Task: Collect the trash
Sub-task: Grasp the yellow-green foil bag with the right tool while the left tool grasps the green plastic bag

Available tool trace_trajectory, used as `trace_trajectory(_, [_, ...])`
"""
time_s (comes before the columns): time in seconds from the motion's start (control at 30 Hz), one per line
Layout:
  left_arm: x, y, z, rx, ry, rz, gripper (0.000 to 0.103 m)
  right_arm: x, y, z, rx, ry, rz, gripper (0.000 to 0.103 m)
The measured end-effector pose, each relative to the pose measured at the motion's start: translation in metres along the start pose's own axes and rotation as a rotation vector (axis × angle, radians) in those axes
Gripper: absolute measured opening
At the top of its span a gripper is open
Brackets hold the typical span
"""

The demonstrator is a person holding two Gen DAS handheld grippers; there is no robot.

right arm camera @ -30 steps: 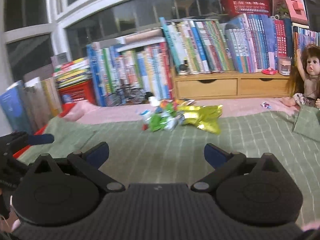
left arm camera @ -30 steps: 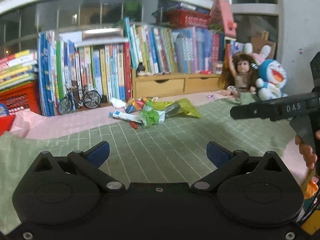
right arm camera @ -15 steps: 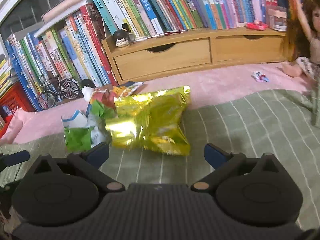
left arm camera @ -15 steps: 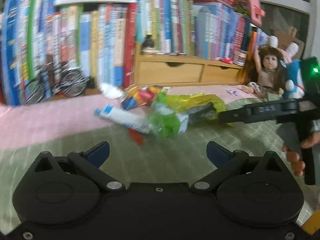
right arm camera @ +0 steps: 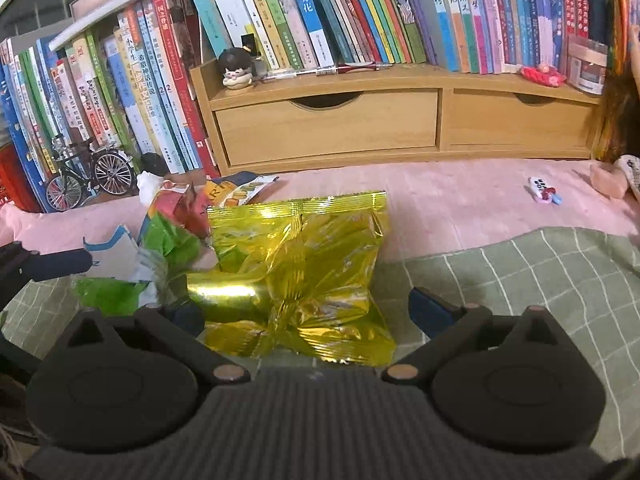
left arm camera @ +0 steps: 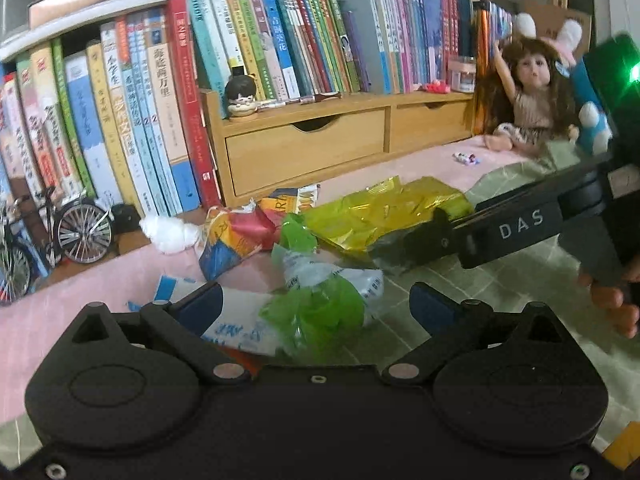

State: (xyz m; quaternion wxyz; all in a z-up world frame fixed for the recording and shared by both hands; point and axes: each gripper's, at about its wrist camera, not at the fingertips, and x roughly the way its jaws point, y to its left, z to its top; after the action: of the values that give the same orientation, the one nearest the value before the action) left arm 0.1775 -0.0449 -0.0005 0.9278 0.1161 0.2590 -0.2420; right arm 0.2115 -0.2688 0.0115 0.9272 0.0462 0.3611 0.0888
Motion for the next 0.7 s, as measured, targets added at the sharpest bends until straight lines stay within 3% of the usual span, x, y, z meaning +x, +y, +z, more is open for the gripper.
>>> trace_trajectory(0.1, [0.016,-0.003,0.0,0.016,0.038,-0.008,0.089,0.007,-0.003,0.001,0.001,-0.005,-0.011,0.103])
trace_trajectory(0.17, [0.021,-0.001,0.0,0.01,0.063,-0.025,0.065,0.009,-0.006,0.0,0.01,-0.018,-0.008,0.103])
trace_trajectory(0.33, [0.019,-0.004,-0.001,0.024,0.049,-0.022,0.062,0.012,-0.009,-0.01,0.031,-0.052,0.009,0.103])
trace_trajectory(0.5, [0.016,-0.006,0.001,0.023,0.024,-0.012,0.055,0.005,0.001,-0.014,-0.012,-0.107,-0.044,0.102])
trace_trajectory(0.7, [0.004,-0.008,0.001,0.012,-0.034,-0.002,0.054,-0.003,0.009,-0.017,-0.056,-0.165,-0.048,0.081])
